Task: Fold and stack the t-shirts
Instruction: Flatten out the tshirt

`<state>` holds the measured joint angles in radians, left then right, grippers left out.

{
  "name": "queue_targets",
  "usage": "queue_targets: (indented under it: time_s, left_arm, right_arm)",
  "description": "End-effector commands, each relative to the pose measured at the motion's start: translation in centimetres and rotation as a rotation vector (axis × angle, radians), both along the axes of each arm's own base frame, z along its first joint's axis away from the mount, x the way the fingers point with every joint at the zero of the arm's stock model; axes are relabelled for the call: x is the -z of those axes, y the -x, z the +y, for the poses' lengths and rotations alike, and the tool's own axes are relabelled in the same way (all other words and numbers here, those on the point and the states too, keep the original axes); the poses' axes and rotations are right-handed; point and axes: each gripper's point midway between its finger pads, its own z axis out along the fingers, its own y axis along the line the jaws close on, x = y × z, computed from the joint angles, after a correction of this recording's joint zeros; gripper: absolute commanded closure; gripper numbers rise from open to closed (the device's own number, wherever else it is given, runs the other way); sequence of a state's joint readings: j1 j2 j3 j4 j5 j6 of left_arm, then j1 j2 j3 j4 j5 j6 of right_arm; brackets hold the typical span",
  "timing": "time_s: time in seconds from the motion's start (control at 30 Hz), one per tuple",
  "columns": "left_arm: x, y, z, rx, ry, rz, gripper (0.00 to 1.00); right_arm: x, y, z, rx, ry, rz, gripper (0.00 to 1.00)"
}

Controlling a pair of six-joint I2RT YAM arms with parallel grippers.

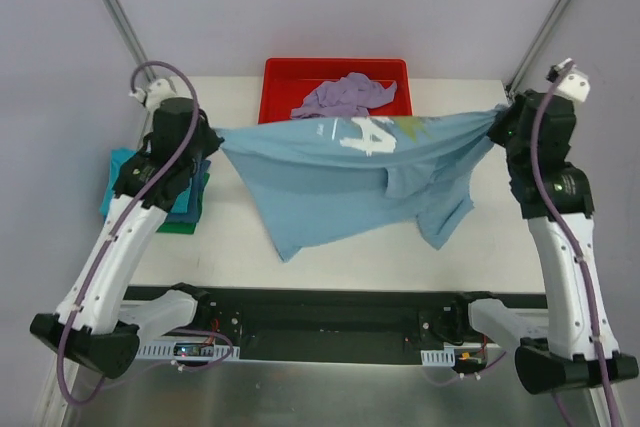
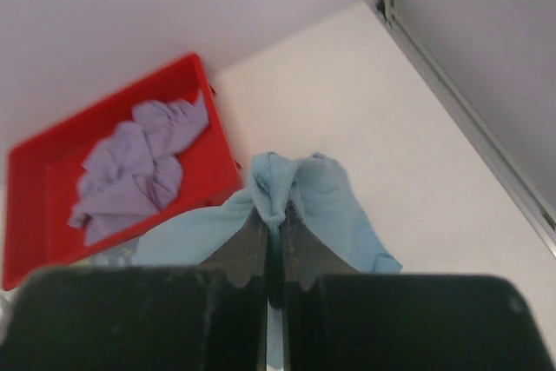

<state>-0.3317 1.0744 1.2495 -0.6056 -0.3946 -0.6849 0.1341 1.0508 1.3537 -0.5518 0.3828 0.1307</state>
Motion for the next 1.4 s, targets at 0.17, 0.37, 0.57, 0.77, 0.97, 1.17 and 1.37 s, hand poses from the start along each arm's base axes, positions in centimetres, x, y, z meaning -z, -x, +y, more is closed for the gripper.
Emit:
queue_targets:
  time_s: [0.17,0.37,0.57,0.77,0.97,1.17,1.37]
  left_arm:
    - [-21.2,7.7,5.7,-0.071,-0.046,-0.564,1.00]
    - [-25.8,13.3,5.3,0.054,-0.007,-0.756,1.00]
    - [-24.2,12.7,4.8,0.068,-0.003,-0.725,1.00]
    - [-17.3,6.2,3.7,0.019,-0.041,-0.502,1.00]
    - [1.3,-0.5,1.5,-0.028,-0.075,-0.027,1.00]
    - [15.0,-3.2,0.1,-0.025,-0.133,0.371,1.00]
    - [19.8,-3.9,-0.7,-0.007,-0.144,0.515,1.00]
  right_arm:
    - [-15.8,9.0,-0.9,-0.048,0.005,-0.409,1.00]
    - [-20.1,14.6,0.8,-0.177,-0.031,-0.554,0.99]
    - [-18.7,14.8,-0.4,-0.109,-0.028,-0.523,0.99]
    - [-11.5,7.5,-1.4,-0.016,0.032,-0.260,0.99]
    - [2.3,-3.3,0.2,-0.071,0.028,0.039,0.98]
    - [17.1,-10.0,2.4,-0.155,-0.047,0.454,0.62]
    - [19.3,-8.0,0.9,-0.068,-0.016,0.603,0.07]
